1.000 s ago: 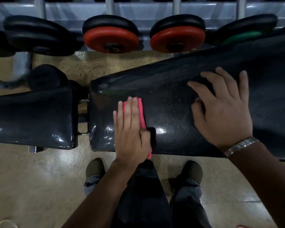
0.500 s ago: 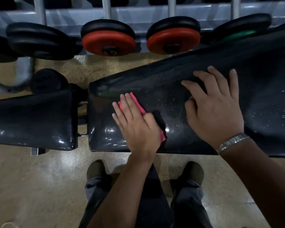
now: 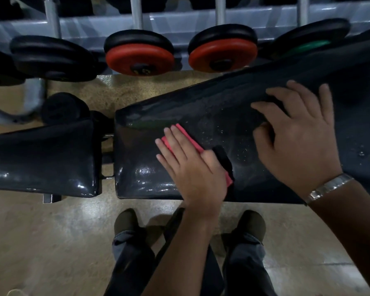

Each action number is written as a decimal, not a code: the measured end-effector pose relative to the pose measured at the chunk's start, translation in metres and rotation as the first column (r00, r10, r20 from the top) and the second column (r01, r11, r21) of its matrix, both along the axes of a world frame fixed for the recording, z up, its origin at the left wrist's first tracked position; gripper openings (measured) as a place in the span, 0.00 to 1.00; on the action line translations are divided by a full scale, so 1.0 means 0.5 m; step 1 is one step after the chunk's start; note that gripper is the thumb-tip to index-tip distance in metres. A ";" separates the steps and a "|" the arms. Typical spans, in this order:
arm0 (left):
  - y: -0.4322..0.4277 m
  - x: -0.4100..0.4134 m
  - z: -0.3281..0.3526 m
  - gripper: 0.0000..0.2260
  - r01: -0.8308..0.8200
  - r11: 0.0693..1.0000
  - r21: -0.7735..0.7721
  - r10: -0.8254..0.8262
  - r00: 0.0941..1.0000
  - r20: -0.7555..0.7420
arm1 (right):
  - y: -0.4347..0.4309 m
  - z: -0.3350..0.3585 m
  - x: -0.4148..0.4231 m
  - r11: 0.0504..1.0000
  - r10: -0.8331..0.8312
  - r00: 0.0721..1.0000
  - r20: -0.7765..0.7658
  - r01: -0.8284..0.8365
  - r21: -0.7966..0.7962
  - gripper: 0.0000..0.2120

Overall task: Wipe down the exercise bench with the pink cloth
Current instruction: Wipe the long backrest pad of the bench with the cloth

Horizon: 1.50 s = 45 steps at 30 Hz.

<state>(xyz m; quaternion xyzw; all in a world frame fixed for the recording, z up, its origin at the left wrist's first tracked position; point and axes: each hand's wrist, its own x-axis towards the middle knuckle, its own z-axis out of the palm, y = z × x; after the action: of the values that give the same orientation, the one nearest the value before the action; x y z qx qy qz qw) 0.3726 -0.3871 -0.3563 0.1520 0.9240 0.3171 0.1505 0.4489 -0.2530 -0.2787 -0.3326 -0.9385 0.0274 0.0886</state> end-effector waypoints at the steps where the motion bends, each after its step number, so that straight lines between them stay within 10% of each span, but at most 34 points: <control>1: -0.009 0.019 0.005 0.37 0.045 0.999 0.000 -0.045 0.999 -0.003 | 0.007 0.003 0.004 1.000 -0.024 1.000 0.016 0.023 0.009 0.20; 9: 0.059 -0.068 0.004 0.40 -0.109 0.992 -0.057 0.114 0.990 0.080 | 0.017 -0.003 0.011 1.000 -0.025 0.994 0.108 0.022 0.022 0.21; 15: -0.029 -0.062 -0.012 0.36 0.302 0.953 0.030 -0.300 0.952 -0.059 | 0.014 -0.002 0.010 1.000 -0.026 0.993 0.119 0.024 0.019 0.21; 22: 0.085 -0.146 0.001 0.39 0.183 0.983 -0.032 -0.184 0.983 -0.007 | 0.015 -0.003 0.009 0.998 -0.040 0.991 0.129 0.034 0.046 0.21; 27: -0.022 -0.166 -0.024 0.33 0.630 0.776 0.016 -0.618 0.765 -0.182 | 0.015 0.001 0.007 0.999 -0.042 0.990 0.133 0.039 0.021 0.21; 33: 0.076 -0.225 -0.020 0.34 0.459 0.884 -0.090 -0.467 0.880 -0.093 | 0.014 0.001 0.006 0.999 -0.052 0.988 0.148 0.051 0.016 0.22; 39: -0.001 -0.217 -0.026 0.29 0.726 0.686 -0.041 -0.715 0.663 -0.221 | 0.012 0.002 0.006 0.999 -0.047 0.990 0.131 0.046 0.012 0.21; 45: 0.138 -0.256 -0.008 0.38 0.483 0.872 -0.078 -0.489 0.867 -0.097 | 0.015 0.001 0.003 0.998 -0.052 0.990 0.130 0.046 0.045 0.20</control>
<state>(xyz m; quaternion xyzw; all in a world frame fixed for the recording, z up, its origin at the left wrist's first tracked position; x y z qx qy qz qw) 0.2447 -0.3183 -0.3603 0.3936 0.8708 0.2359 0.1763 0.4504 -0.2458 -0.2781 -0.3546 -0.9342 -0.0165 0.0343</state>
